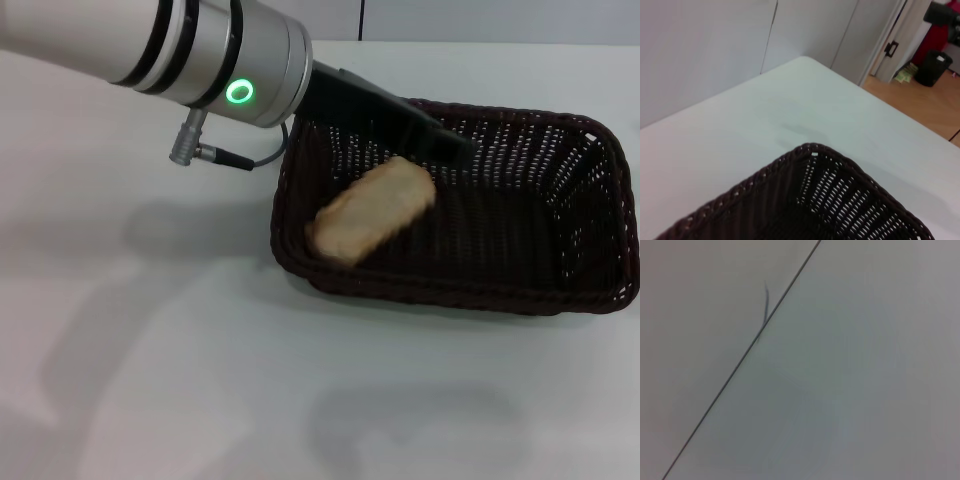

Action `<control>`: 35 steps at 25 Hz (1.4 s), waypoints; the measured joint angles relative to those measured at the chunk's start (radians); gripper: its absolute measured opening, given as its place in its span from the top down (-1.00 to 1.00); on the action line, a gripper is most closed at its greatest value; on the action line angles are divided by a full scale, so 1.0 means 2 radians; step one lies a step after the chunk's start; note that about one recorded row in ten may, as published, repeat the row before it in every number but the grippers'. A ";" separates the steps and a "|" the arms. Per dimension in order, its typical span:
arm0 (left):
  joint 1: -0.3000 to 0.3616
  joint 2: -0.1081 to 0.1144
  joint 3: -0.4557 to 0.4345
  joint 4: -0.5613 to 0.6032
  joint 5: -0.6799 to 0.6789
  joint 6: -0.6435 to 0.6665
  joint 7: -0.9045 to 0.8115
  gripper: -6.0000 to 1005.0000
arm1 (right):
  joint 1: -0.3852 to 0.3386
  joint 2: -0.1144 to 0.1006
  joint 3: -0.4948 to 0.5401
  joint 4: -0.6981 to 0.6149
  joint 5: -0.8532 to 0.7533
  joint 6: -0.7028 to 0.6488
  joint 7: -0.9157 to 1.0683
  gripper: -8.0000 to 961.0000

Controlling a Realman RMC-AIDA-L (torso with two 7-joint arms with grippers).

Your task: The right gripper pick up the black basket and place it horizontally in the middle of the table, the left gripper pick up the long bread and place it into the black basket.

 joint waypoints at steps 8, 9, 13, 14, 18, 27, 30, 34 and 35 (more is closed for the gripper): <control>0.113 0.002 -0.015 0.147 0.073 -0.084 0.009 -0.62 | -0.017 0.001 0.000 -0.002 0.019 -0.046 0.002 -0.01; 0.120 0.002 -0.016 0.153 0.072 -0.090 0.011 -0.62 | -0.019 0.001 0.003 -0.003 0.032 -0.052 0.002 -0.01; 0.230 0.003 -0.041 0.209 0.043 -0.165 0.038 -0.62 | -0.023 0.000 0.027 -0.008 0.082 -0.052 0.000 -0.01; 0.247 0.003 -0.049 0.209 0.023 -0.178 0.046 -0.62 | -0.024 0.000 0.032 -0.009 0.090 -0.050 0.000 -0.01; 0.338 0.001 -0.076 0.206 -0.062 -0.257 0.107 -0.62 | -0.021 0.000 0.043 -0.013 0.105 -0.045 0.000 -0.01; 0.495 0.000 -0.128 0.204 -0.233 -0.361 0.276 -0.62 | -0.004 -0.001 0.096 -0.043 0.228 -0.007 0.022 -0.01; 0.530 -0.001 -0.159 0.198 -0.291 -0.362 0.316 -0.62 | 0.003 0.000 0.103 -0.053 0.217 -0.009 0.087 -0.01; 0.551 -0.002 -0.204 0.164 -0.377 -0.340 0.381 -0.62 | 0.014 0.000 0.110 -0.076 0.176 -0.011 0.155 -0.01; 0.552 -0.002 -0.215 0.154 -0.396 -0.331 0.394 -0.62 | 0.015 0.001 0.109 -0.080 0.164 -0.011 0.160 -0.01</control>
